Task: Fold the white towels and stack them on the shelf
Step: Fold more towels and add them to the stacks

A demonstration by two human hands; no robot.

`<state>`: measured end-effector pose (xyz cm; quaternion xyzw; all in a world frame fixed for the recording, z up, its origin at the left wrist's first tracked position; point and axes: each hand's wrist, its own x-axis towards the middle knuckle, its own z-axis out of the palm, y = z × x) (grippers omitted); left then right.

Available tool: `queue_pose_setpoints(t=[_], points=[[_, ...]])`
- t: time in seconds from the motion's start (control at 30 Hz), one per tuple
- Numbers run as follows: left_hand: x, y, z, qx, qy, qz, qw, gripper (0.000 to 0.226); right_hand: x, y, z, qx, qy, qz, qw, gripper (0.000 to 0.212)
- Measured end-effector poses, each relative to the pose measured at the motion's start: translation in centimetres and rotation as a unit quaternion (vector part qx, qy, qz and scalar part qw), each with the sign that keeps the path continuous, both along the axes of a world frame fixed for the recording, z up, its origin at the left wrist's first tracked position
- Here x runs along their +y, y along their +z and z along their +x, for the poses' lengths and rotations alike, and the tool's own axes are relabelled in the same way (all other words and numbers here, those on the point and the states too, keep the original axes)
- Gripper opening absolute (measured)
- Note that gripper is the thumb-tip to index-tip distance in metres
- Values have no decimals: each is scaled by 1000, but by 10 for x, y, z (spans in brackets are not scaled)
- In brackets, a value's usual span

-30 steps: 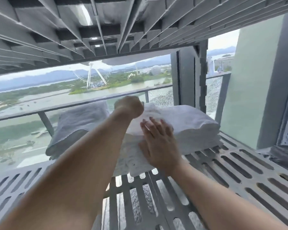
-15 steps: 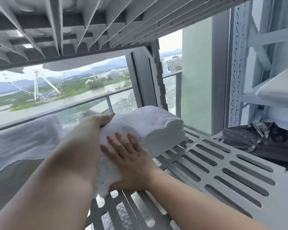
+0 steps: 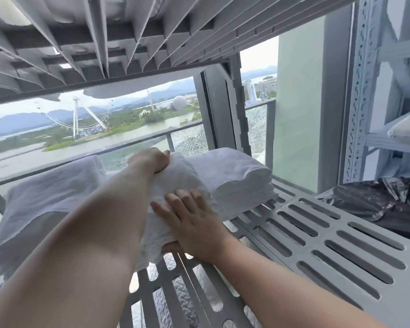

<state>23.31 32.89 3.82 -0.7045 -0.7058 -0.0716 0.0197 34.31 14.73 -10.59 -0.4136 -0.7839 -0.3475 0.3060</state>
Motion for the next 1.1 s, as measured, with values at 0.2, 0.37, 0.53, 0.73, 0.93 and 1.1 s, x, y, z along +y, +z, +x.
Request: queue_pose_setpoints(t=[0.2,0.37,0.53,0.73,0.93,1.1], points=[[-26,1,-1,33,-49,25,998,62,-14,21,11,114,71,-12,991,55],[-61,-4,-21,22,-59,17,998,53,0,61,19,287,3,-56,956,37],[-103,-22,-29,44,-46,21,998,51,27,68,-2,251,-45,-166,953,44],[-131,-29,-22,110,-35,-10,993,61,42,52,6,195,-64,-327,922,63],[-145,-42,-26,78,-29,-10,996,60,19,41,7,190,-41,-288,938,71],[-157,-32,-22,68,-43,-1,997,55,1,31,4,210,-42,-197,957,56]])
